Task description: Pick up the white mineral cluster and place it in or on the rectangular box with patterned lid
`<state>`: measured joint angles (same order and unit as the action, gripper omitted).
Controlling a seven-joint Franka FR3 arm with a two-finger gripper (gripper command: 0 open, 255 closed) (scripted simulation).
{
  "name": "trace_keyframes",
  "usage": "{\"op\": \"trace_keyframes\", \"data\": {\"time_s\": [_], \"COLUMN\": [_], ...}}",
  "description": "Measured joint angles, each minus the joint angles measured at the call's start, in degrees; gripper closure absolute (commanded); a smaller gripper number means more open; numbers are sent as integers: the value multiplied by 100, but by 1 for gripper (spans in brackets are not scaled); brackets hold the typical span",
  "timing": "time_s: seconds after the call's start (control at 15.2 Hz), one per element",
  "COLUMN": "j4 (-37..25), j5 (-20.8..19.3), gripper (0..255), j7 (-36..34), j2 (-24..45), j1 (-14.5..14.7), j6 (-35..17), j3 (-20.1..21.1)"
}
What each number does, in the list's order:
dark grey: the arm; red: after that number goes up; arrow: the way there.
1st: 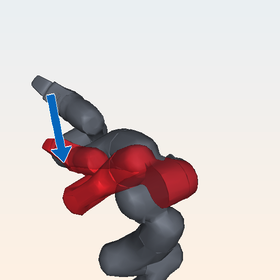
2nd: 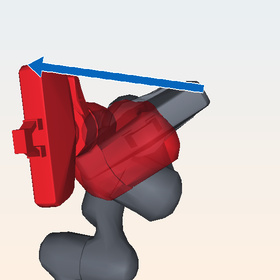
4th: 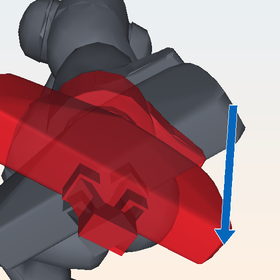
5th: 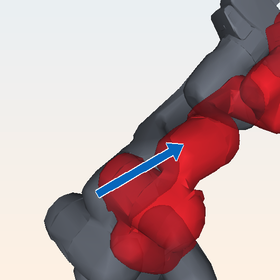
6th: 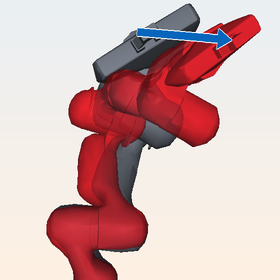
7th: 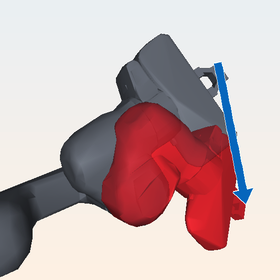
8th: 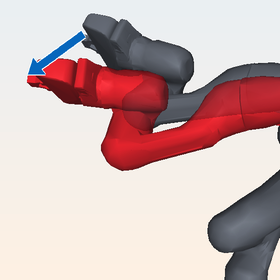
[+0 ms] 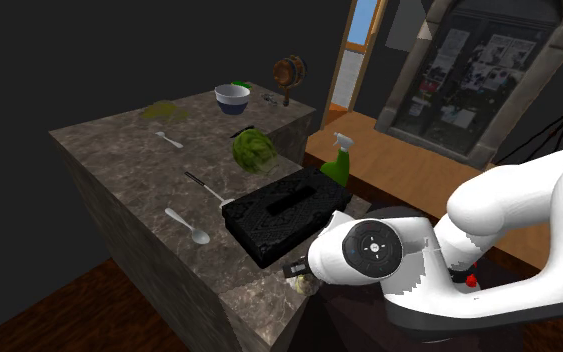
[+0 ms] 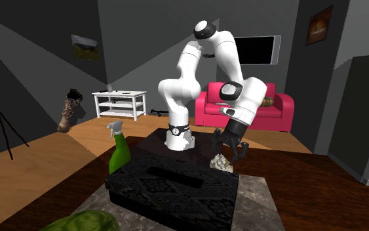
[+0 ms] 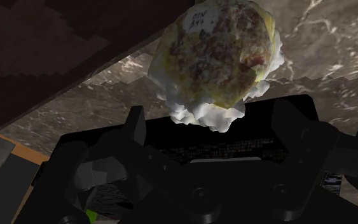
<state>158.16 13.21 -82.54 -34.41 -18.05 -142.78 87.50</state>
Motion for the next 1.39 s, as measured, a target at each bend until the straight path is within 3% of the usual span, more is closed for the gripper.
{"op": "trace_keyframes", "data": {"time_s": [0.2, 0.26, 0.92, 1.39], "j4": [1, 1, -5, -35], "j5": [0, 0, -5, -1], "gripper": [0, 255, 255, 255], "j7": [-2, -2, -4, 225], "j2": [4, 4, 0, -235], "j1": [-16, -16, -20, 737], "j6": [-12, -12, -17, 534], "j3": [17, 17, 16, -860]}}
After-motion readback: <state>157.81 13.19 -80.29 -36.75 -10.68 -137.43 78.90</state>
